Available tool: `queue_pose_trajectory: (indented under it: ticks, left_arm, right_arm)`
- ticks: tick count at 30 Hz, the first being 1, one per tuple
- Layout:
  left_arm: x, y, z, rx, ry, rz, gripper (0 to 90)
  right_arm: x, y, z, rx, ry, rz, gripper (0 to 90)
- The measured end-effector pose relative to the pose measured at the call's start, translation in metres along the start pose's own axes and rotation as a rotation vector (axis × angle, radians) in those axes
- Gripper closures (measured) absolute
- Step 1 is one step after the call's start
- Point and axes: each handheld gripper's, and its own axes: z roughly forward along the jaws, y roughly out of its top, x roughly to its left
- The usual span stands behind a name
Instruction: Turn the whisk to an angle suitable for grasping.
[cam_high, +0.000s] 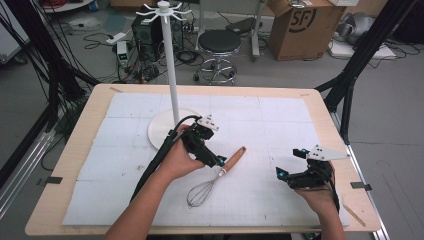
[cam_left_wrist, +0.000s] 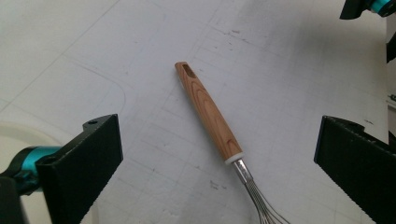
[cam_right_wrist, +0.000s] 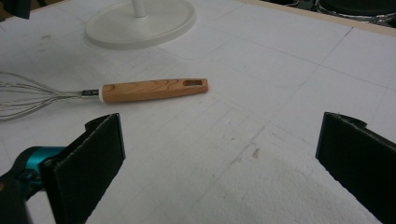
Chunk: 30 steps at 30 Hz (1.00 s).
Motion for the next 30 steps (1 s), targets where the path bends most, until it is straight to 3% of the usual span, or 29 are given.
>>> queue_pose_trajectory:
  ticks: [12, 20, 27, 30]
  left_arm:
    - [0.004, 0.010, 0.028, 0.063, -0.015, -0.023, 1.7]
    - [0.003, 0.012, 0.041, 0.097, -0.015, -0.018, 1.7]
    - [0.001, 0.011, 0.055, 0.158, -0.006, -0.013, 1.7]
    - [0.000, 0.010, 0.065, 0.209, -0.008, -0.018, 2.4]
  right_arm:
    - [-0.001, -0.001, 0.000, -0.001, -0.003, 0.002, 0.2]
    - [-0.001, -0.001, 0.001, 0.001, -0.003, 0.005, 0.1]
    - [-0.002, -0.002, 0.001, 0.004, -0.005, 0.003, 0.1]
    - [-0.002, -0.002, 0.001, 0.009, -0.008, 0.001, 0.2]
